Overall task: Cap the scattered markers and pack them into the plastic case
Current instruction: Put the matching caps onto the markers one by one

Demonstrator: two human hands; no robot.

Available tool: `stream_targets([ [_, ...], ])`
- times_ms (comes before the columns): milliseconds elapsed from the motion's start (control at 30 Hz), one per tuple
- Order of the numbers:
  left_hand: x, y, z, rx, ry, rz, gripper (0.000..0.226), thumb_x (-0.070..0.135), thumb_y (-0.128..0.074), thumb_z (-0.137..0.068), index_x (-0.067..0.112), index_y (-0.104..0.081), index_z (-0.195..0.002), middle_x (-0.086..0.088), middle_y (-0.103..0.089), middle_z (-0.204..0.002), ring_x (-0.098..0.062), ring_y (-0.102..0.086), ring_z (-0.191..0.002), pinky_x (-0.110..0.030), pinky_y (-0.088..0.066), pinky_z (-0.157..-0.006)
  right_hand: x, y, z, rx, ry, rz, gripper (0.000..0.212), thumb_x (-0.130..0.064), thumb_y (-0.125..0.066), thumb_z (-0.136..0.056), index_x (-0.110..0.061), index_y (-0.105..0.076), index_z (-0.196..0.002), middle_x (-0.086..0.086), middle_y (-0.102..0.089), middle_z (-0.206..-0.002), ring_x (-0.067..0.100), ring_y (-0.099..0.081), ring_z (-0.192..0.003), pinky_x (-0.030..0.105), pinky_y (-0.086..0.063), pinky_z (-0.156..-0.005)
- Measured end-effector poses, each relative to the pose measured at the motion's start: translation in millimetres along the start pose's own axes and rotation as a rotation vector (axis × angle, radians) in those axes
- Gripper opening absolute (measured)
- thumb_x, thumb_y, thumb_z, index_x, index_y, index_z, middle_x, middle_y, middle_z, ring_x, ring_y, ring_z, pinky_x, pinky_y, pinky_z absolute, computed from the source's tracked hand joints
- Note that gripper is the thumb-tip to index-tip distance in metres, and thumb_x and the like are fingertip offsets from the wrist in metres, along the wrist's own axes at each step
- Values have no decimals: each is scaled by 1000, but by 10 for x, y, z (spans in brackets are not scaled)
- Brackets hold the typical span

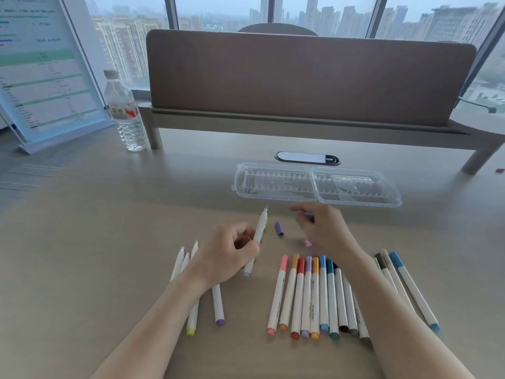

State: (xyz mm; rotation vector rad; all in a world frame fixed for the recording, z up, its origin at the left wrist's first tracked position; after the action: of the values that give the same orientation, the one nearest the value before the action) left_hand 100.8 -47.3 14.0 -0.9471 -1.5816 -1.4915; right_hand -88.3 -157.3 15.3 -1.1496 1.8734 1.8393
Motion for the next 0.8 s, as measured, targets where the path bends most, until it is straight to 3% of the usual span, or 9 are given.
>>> stream_targets([
  [33,9,-18,14,-12,1,12,17,26,-55,-81,19,-70,-85,-8,-69,-65,-24,-60,-58,-40,-51,-60,-4,62,77,24,-26,-121,28,-13,-53,-100,-31,-71,-111,-9,-68,-88,5,-59,-68,17,-47,-70],
  [100,37,-65,40,-44,-3,44,16,24,-54,-81,22,-70,-82,-4,-65,-60,-17,-57,-57,-34,-46,-57,6,152,209,44,-56,-294,27,-14,-52,-101,-33,-71,-101,-5,-68,-80,19,-62,-74,27,-48,-74],
  [167,73,-101,62,-73,-25,72,17,22,-55,-81,26,-71,-81,-6,-61,-60,-21,-57,-59,-33,-45,-55,0,192,338,52,-68,-450,24,-13,-52,-102,-25,-72,-95,-3,-70,-79,21,-62,-77,35,-49,-78],
  [233,120,-143,75,-98,-57,81,17,22,-56,-83,26,-73,-84,-14,-60,-62,-25,-56,-59,-33,-45,-56,-16,230,433,89,-64,-613,19,-12,-53,-101,-18,-70,-94,-2,-73,-81,13,-64,-78,32,-48,-81],
  [300,138,-183,78,-118,-85,78,17,22,-59,-85,25,-75,-87,-19,-60,-63,-23,-53,-57,-33,-43,-56,-24,261,485,152,-53,-739,14,-13,-56,-99,-11,-69,-95,3,-75,-88,22,-68,-89,33,-51,-88],
  [400,130,-263,88,-154,-95,81,18,24,-60,-86,28,-77,-91,-7,-55,-56,-17,-47,-55,-30,-39,-55,28,248,479,206,-90,-915,14,-12,-56,-99,-5,-68,-96,9,-75,-93,33,-59,-85,24,-53,-80],
  [500,136,-314,91,-168,-89,71,22,30,-60,-84,34,-78,-95,3,-53,-57,-13,-46,-55,-27,-38,-53,62,164,458,164,-162,-1093,15,-11,-54,-100,-6,-67,-93,11,-74,-94,30,-47,-86,30,-45,-80],
  [633,153,-323,93,-160,-91,78,26,21,-58,-88,34,-79,-95,2,-55,-57,-12,-47,-54,-24,-37,-51,46,146,463,143,-158,-1069,13,-8,-56,-98,-5,-67,-93,12,-76,-97,26,-61,-90,32,-51,-84],
  [800,138,-296,84,-151,-91,78,26,12,-56,-92,25,-78,-90,-16,-52,-58,-17,-44,-55,-27,-36,-51,56,115,469,132,-175,-939,13,-13,-63,-94,-5,-73,-95,18,-74,-91,21,-64,-79,28,-56,-75],
])
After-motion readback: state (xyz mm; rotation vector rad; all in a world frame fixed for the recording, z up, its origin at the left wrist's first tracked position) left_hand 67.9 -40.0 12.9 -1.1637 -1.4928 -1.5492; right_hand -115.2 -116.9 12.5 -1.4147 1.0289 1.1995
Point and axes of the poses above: each hand's wrist, its own z-axis away from the middle knuckle, its own y-axis out of the back of the hand, x = y × z, the point moved 5 cm from there along -z, towards the middle knuckle
